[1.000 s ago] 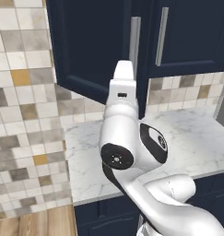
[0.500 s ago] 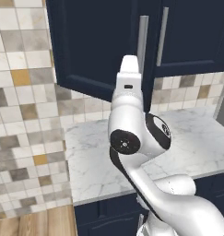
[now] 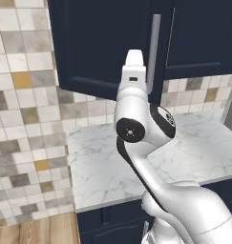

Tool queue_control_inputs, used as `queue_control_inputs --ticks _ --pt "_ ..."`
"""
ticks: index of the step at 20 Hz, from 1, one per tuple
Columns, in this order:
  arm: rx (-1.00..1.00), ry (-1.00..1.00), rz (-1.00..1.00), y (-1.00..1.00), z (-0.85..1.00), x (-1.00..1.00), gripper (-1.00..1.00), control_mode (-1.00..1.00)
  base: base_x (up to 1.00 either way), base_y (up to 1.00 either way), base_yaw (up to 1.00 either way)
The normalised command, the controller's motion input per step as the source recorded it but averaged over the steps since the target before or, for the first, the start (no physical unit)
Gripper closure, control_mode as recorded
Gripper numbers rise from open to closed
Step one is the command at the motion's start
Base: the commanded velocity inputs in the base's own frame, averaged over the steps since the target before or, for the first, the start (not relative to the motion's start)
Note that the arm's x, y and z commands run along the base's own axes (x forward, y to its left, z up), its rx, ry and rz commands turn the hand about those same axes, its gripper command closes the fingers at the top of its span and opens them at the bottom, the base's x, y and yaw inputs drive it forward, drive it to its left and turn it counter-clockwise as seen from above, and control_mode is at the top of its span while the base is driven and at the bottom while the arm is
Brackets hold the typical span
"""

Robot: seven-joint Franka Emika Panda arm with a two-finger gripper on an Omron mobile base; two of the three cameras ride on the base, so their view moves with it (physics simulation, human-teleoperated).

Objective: Pick up the bar soap and sponge from the sink, and place them back in the cabinet, and close the cabinet doors.

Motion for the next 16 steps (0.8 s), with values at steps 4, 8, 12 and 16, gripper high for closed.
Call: queue_control_inputs --ticks 4,8,12,16 --pt "0.0 0.0 0.0 -0.14 0.0 0.48 -1.0 -1.0 0.0 0.0 0.0" --pt "0.0 0.0 0.0 -0.17 0.0 0.48 -1.0 -1.0 0.0 0.0 0.0" --pt "0.0 0.0 0.0 -0.16 0.0 0.46 -1.0 -1.0 0.0 0.0 0.0" --pt "0.0 0.0 0.0 -0.18 0.0 0.35 -1.0 -1.0 0.0 0.0 0.0"
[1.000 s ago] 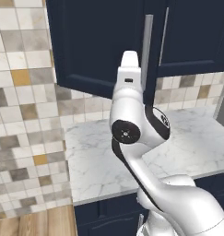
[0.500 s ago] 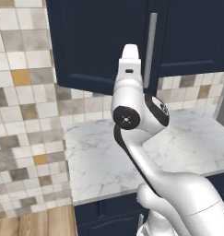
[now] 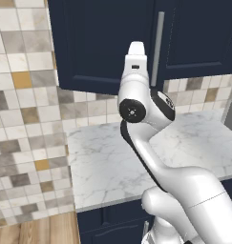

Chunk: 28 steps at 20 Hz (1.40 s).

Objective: Pick up the bar soap and sponge from the sink, and place them back in the cabinet, and close the cabinet doors.

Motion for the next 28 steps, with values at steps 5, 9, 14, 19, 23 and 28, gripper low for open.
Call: queue_control_inputs --ticks 5,9,14,19,23,28 --pt "0.0 0.0 0.0 -0.23 0.0 0.37 -1.0 -1.0 0.0 0.0 0.0" --pt "0.0 0.0 0.0 -0.26 0.0 0.39 -1.0 -1.0 0.0 0.0 0.0" --pt "0.0 0.0 0.0 -0.24 0.0 0.35 -1.0 -1.0 0.0 0.0 0.0" --pt "0.0 0.0 0.0 -0.26 0.0 0.33 -1.0 -1.0 0.0 0.0 0.0" --pt "0.0 0.0 0.0 -0.24 0.0 0.35 -1.0 -1.0 0.0 0.0 0.0" --pt "0.0 -0.01 0.0 -0.2 -0.02 0.37 -1.0 -1.0 0.0 0.0 0.0"
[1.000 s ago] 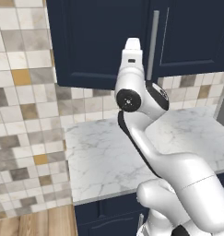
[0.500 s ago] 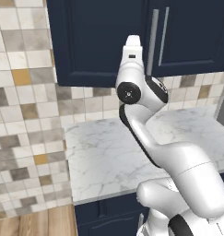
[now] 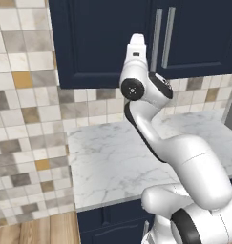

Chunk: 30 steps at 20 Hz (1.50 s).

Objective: Pick up the bar soap and sponge from the sink, and place them back in the cabinet, and close the cabinet doors.

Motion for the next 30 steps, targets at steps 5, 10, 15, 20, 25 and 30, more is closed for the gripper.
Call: queue_control_inputs --ticks 5,10,15,20,25,30 --pt "0.0 -0.01 0.0 -0.2 -0.02 0.3 -1.0 -1.0 0.0 0.0 0.0" --pt "0.0 -0.02 0.0 -0.19 -0.05 0.31 -1.0 -1.0 0.0 0.0 0.0" --pt "0.0 0.0 0.0 -0.1 -0.05 0.28 -1.0 -1.0 0.0 0.0 0.0" --pt "0.0 0.0 0.0 -0.06 -0.05 0.24 -1.0 -1.0 0.0 0.0 0.0" --pt "0.0 0.0 0.0 0.0 0.0 0.17 -1.0 -1.0 0.0 0.0 0.0" --pt "0.0 0.0 0.0 0.0 0.0 0.07 -1.0 -1.0 0.0 0.0 0.0"
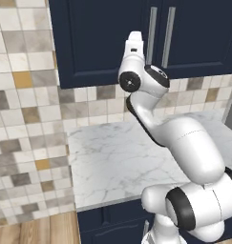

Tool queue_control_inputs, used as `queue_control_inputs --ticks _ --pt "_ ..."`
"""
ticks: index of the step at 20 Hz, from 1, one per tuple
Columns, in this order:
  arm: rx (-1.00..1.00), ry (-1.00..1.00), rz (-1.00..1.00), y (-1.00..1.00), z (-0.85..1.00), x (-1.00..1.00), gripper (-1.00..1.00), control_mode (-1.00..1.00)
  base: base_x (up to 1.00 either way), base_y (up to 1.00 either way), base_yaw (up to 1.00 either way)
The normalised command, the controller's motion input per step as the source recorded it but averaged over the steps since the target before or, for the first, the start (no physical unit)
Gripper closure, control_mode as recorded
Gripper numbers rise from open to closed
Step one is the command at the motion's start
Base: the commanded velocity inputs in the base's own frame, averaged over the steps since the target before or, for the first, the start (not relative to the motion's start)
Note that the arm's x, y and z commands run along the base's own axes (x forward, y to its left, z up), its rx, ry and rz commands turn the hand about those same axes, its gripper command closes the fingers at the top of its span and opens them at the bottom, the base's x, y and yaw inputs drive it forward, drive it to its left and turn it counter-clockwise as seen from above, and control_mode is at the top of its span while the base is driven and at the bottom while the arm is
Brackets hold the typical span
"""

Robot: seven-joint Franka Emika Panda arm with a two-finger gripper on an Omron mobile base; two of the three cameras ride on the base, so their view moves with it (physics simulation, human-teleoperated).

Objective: Pick up the bar soap and sponge from the sink, and place them back in the cabinet, and close the cabinet doors.

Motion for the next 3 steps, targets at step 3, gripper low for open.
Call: queue_control_inputs --ticks 3 --pt "0.0 0.0 0.0 0.0 0.0 0.0 -1.0 -1.0 0.0 0.0 0.0"
